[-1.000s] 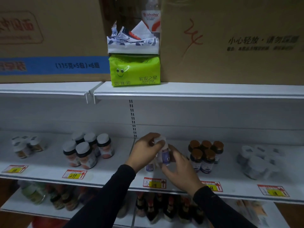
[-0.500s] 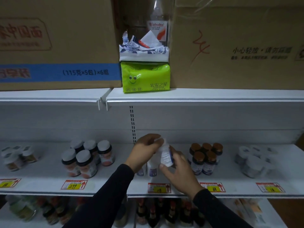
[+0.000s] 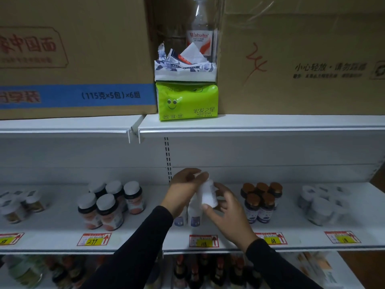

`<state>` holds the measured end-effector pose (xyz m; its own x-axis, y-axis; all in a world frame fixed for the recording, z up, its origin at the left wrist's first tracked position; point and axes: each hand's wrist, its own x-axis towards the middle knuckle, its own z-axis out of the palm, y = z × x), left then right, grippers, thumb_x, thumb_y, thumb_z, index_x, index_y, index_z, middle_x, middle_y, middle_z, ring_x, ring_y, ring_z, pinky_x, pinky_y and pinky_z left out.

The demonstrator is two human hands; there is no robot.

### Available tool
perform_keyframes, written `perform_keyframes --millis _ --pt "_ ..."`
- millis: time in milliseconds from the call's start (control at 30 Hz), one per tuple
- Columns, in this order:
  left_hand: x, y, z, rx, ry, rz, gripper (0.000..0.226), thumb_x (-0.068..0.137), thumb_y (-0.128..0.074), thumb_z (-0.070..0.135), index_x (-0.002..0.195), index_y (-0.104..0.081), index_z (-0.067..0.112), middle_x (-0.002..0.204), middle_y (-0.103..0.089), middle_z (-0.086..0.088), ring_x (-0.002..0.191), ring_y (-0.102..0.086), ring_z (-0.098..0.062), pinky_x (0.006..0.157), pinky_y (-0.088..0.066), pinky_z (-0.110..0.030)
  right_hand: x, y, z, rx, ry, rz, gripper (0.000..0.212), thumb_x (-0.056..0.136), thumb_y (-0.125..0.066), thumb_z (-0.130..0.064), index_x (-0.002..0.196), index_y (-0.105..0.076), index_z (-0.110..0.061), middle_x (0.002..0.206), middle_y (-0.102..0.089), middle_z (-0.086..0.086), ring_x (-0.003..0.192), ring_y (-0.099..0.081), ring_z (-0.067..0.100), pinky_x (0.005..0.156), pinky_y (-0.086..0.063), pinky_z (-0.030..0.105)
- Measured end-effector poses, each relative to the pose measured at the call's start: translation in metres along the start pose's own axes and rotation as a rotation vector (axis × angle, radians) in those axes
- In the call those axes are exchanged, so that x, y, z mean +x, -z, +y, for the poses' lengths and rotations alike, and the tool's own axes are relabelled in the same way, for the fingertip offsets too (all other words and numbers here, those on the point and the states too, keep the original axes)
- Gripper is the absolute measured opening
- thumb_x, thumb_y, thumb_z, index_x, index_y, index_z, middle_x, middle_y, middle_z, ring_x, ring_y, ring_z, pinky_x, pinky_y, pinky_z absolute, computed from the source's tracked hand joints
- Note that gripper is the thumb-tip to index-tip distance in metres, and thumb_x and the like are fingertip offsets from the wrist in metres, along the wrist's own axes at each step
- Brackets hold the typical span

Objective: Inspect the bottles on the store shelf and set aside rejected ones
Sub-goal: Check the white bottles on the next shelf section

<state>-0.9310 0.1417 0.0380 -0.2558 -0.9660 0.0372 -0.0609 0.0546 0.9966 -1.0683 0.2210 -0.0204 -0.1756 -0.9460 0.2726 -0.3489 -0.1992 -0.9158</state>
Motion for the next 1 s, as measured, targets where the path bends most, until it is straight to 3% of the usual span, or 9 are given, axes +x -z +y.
perform_keyframes --millis 200,267,433,600,667,767,867,933,1000 --pt "0.001 0.003 0.007 0.018 0.012 -0.064 0.018 0.092 -0.064 0.028 0.109 -0.066 0.022 0.109 -0.069 0.001 0.097 -0.066 -0.015 0.078 -0.053 -0.028 0.002 -0.001 0.005 0.036 0.006 -0.039 0.048 0.094 -0.060 -0.029 0.132 -0.039 -0.050 0.132 -0.058 -0.001 0.110 -0.064 0.008 0.091 -0.055 0.030" --pt "0.001 0.002 0.007 0.023 0.007 -0.057 0.019 0.091 -0.066 0.029 0.110 -0.066 0.025 0.108 -0.069 0.002 0.095 -0.066 -0.012 0.072 -0.048 -0.022 0.003 -0.001 0.006 0.013 0.011 -0.036 0.053 0.090 -0.064 -0.038 0.134 -0.037 -0.050 0.137 -0.050 -0.004 0.110 -0.063 0.007 0.089 -0.055 0.027" --pt "0.003 -0.002 0.003 -0.067 0.035 -0.024 0.031 0.082 -0.076 0.031 0.109 -0.065 0.023 0.107 -0.069 -0.004 0.097 -0.068 -0.019 0.076 -0.053 -0.028 0.006 -0.002 0.001 -0.016 -0.009 -0.013 0.068 0.067 -0.072 -0.061 0.122 -0.032 -0.064 0.128 -0.043 -0.009 0.103 -0.064 0.009 0.085 -0.057 0.030" --pt "0.004 0.000 0.005 -0.013 0.038 -0.045 0.031 0.081 -0.073 0.043 0.105 -0.067 0.025 0.105 -0.070 -0.002 0.094 -0.068 -0.018 0.078 -0.057 -0.035 0.006 -0.001 0.001 0.036 -0.002 -0.036 0.055 0.087 -0.070 -0.032 0.130 -0.039 -0.050 0.125 -0.056 -0.005 0.099 -0.068 0.011 0.085 -0.058 0.037" --pt "0.004 0.003 0.006 -0.002 0.033 -0.066 0.024 0.089 -0.067 0.033 0.110 -0.066 0.022 0.105 -0.070 -0.001 0.091 -0.067 -0.015 0.072 -0.052 -0.027 0.005 0.000 -0.003 0.069 -0.006 -0.045 0.048 0.094 -0.062 -0.021 0.130 -0.041 -0.045 0.121 -0.061 -0.008 0.097 -0.070 0.011 0.087 -0.057 0.037" --pt "0.004 0.006 0.008 0.005 0.024 -0.081 0.021 0.093 -0.064 0.025 0.113 -0.065 0.021 0.105 -0.070 -0.001 0.087 -0.066 -0.013 0.066 -0.047 -0.020 0.003 0.002 -0.007 0.037 -0.014 -0.042 0.043 0.098 -0.055 -0.019 0.129 -0.041 -0.045 0.110 -0.068 -0.012 0.089 -0.070 0.011 0.083 -0.055 0.037" --pt "0.003 0.005 0.007 -0.025 0.020 -0.062 0.022 0.089 -0.069 0.026 0.110 -0.065 0.023 0.104 -0.070 -0.001 0.085 -0.066 -0.011 0.061 -0.046 -0.015 0.001 0.000 -0.009 0.044 -0.026 -0.063 0.051 0.093 -0.063 -0.031 0.138 -0.040 -0.038 0.124 -0.061 -0.009 0.097 -0.069 0.009 0.082 -0.057 0.028" --pt "0.002 0.003 0.006 -0.050 0.026 -0.037 0.025 0.085 -0.073 0.027 0.108 -0.065 0.023 0.104 -0.070 -0.004 0.084 -0.067 -0.013 0.060 -0.045 -0.015 0.004 -0.002 -0.005 0.017 -0.041 -0.051 0.068 0.080 -0.071 -0.051 0.139 -0.038 -0.043 0.131 -0.052 -0.005 0.101 -0.067 0.008 0.085 -0.056 0.027" --pt "0.002 0.002 0.006 -0.055 0.032 -0.027 0.027 0.084 -0.074 0.028 0.109 -0.065 0.022 0.102 -0.070 -0.006 0.081 -0.067 -0.014 0.060 -0.045 -0.017 0.005 -0.002 -0.002 -0.003 -0.042 -0.030 0.069 0.073 -0.070 -0.060 0.134 -0.038 -0.051 0.130 -0.052 -0.005 0.100 -0.067 0.008 0.084 -0.057 0.029"
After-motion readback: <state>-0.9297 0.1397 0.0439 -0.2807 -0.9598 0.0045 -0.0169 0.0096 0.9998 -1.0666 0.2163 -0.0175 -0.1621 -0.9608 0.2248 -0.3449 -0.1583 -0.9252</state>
